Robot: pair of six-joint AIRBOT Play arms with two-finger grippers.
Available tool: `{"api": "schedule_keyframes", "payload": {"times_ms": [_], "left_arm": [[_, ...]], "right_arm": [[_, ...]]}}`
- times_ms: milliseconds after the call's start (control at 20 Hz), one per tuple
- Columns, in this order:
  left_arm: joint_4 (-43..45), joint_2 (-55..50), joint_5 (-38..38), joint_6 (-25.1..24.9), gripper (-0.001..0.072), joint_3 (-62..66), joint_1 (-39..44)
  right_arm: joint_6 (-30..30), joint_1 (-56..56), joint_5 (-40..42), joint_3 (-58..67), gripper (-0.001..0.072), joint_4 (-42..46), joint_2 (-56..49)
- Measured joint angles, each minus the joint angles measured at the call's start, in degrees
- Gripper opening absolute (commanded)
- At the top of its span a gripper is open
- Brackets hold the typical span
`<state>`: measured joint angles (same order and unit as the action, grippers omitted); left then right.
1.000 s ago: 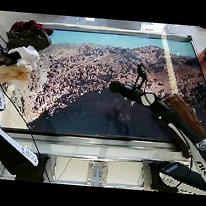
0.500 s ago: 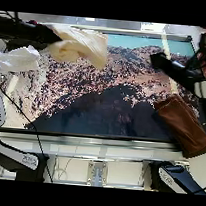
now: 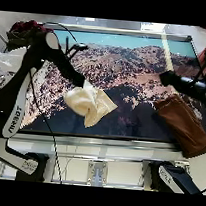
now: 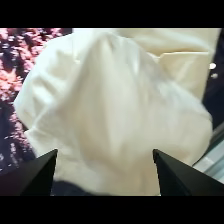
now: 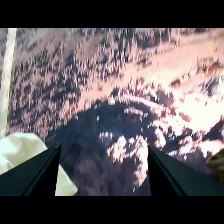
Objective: Fold the shirts.
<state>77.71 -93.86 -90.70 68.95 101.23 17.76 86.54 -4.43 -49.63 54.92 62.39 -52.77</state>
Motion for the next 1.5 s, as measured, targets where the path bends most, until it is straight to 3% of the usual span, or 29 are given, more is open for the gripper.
{"api": "schedule_keyframes", "payload": {"times_ms": [150,300,650,800,900,1150,1250,1300,1500], "left_arm": [[12.44,-0.11,2.32,2.80,0.0709,-0.20,1.81],[19.52,-0.13,4.09,4.35,0.0709,0.24,2.51],[24.04,-0.15,6.86,6.08,0.0709,0.48,2.91],[24.48,-0.15,6.86,6.29,0.0708,0.48,2.91],[24.74,-0.15,6.86,6.49,0.0708,0.48,2.91],[24.87,-0.15,6.88,6.54,0.0707,0.48,2.91],[24.90,-0.15,6.86,6.54,0.0707,0.48,2.91],[24.87,-0.15,6.88,6.67,0.0707,0.48,2.91],[24.68,-0.15,6.86,7.39,0.0707,0.48,2.91]], "right_arm": [[-3.34,4.66,-0.74,-9.70,0.0606,-10.38,-3.06],[-6.75,14.27,4.81,-17.14,0.0605,-22.23,-6.62],[-13.16,33.77,17.86,-15.08,0.0605,-34.75,-24.35],[-16.44,35.65,19.54,-9.25,0.0591,-36.41,-30.67],[-17.51,36.06,20.76,-5.66,0.0511,-35.56,-33.22],[-17.97,33.00,19.04,-1.64,0.0500,-32.06,-35.67],[-17.03,31.36,16.83,-1.18,0.0352,-30.08,-35.95],[-16.50,30.71,15.82,-1.01,0.0336,-29.16,-36.06],[-15.52,29.49,14.64,-0.74,0.0355,-27.21,-36.20]]}}
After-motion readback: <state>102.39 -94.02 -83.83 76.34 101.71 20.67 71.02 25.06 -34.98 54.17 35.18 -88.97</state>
